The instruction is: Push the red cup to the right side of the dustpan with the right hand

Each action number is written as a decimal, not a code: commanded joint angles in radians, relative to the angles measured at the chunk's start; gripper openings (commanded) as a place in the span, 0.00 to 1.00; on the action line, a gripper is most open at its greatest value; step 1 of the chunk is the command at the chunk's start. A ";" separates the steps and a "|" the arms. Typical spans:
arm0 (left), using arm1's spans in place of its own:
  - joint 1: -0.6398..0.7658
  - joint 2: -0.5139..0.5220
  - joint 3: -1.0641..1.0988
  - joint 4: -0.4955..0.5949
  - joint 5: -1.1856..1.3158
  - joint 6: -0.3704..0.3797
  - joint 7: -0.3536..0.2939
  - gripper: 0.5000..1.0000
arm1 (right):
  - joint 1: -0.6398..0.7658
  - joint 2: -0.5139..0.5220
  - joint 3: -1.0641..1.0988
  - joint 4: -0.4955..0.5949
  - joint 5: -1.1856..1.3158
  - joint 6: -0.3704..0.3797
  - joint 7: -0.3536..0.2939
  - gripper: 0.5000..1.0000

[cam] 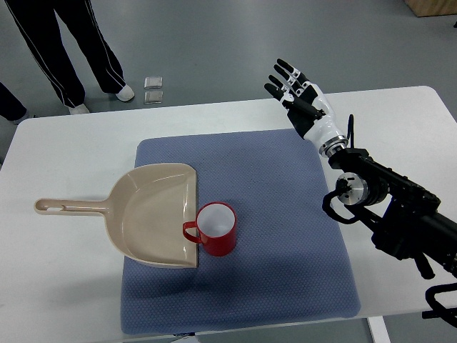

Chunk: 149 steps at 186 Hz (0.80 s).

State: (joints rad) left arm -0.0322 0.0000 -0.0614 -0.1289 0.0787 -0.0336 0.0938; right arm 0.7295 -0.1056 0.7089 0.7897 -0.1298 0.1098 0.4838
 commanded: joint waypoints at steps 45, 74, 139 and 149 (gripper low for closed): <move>0.000 0.000 0.000 0.000 0.000 0.000 0.000 1.00 | 0.061 0.007 0.021 -0.130 0.179 -0.104 -0.085 0.86; 0.000 0.000 0.000 0.000 0.001 0.000 0.000 1.00 | 0.051 0.017 0.000 -0.161 0.160 -0.102 -0.080 0.86; 0.000 0.000 0.000 0.000 0.000 0.000 0.000 1.00 | 0.036 0.024 0.004 -0.155 0.124 -0.091 -0.070 0.86; 0.000 0.000 0.000 0.000 0.000 0.000 0.000 1.00 | 0.036 0.024 0.004 -0.152 0.122 -0.091 -0.070 0.86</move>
State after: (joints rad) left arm -0.0322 0.0000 -0.0614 -0.1288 0.0792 -0.0337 0.0935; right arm 0.7656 -0.0832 0.7120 0.6309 -0.0024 0.0178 0.4140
